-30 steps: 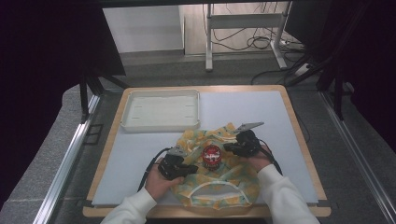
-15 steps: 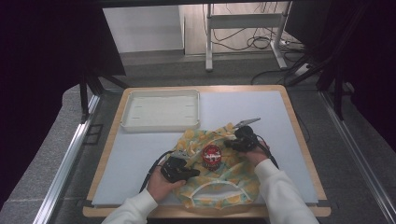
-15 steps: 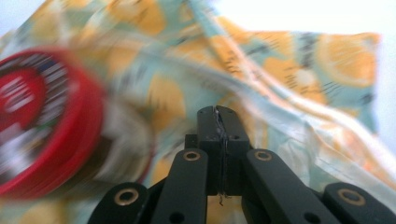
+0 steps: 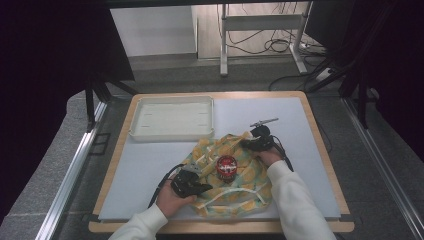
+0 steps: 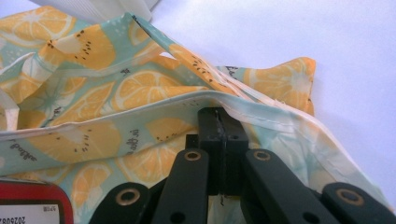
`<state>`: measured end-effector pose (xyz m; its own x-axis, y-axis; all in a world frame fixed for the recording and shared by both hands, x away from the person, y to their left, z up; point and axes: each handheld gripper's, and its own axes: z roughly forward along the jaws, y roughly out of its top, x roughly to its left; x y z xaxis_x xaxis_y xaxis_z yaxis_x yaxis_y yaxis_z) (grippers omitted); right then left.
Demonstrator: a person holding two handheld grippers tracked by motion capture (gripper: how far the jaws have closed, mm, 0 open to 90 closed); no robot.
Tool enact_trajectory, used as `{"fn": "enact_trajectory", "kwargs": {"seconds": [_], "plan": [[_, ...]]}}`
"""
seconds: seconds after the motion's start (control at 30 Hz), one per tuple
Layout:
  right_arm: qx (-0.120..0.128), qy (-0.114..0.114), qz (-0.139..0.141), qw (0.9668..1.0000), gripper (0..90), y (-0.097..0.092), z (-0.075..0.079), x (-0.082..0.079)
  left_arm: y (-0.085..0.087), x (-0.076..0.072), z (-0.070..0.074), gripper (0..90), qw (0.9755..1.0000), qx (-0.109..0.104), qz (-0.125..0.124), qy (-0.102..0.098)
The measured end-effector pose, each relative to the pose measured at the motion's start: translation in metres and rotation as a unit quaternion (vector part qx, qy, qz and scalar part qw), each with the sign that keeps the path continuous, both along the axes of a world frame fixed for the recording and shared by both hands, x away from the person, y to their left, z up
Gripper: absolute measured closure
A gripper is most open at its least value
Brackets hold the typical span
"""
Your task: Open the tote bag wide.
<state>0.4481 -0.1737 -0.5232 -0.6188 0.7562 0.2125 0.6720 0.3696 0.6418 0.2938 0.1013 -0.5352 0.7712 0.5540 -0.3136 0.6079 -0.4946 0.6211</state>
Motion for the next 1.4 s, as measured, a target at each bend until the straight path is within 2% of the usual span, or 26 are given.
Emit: {"fn": "enact_trajectory", "kwargs": {"seconds": [0.1,0.13,0.47,0.5,0.67,0.83,0.87,1.13,1.23,1.4], "plan": [[0.002,0.000,0.005,1.0000,89.1,-0.001,0.001,-0.004,0.000,0.000,0.000,90.0,1.0000,-0.001,0.001,-0.001],[0.001,-0.007,0.015,0.9999,89.1,0.000,0.003,-0.011,0.000,0.001,0.001,90.0,1.0000,-0.004,0.003,-0.001],[0.000,-0.035,0.069,0.9970,89.1,0.000,0.033,-0.043,0.005,-0.002,0.011,90.0,0.9994,-0.025,0.017,-0.018],[0.000,-0.035,0.069,0.9970,89.1,0.000,0.033,-0.043,0.005,-0.002,0.011,90.0,0.9994,-0.025,0.017,-0.018],[0.009,-0.054,0.073,0.9958,89.0,-0.014,0.047,-0.064,0.009,-0.004,0.018,90.0,0.9987,-0.036,0.028,-0.024],[0.014,-0.059,0.072,0.9956,89.1,-0.022,0.050,-0.072,0.017,-0.006,0.030,90.0,0.9968,-0.056,0.042,-0.039],[0.017,-0.061,0.069,0.9957,89.0,-0.027,0.051,-0.075,0.020,-0.006,0.033,90.0,0.9959,-0.059,0.053,-0.045],[0.030,-0.065,0.065,0.9953,89.0,-0.035,0.056,-0.087,0.031,-0.005,0.041,90.0,0.9928,-0.050,0.084,-0.069],[0.030,-0.068,0.064,0.9951,89.0,-0.036,0.057,-0.090,0.040,-0.004,0.045,90.0,0.9900,-0.053,0.104,-0.080],[0.030,-0.074,0.070,0.9944,88.9,-0.034,0.057,-0.092,0.054,-0.003,0.048,89.8,0.9867,-0.058,0.126,-0.085]]}}
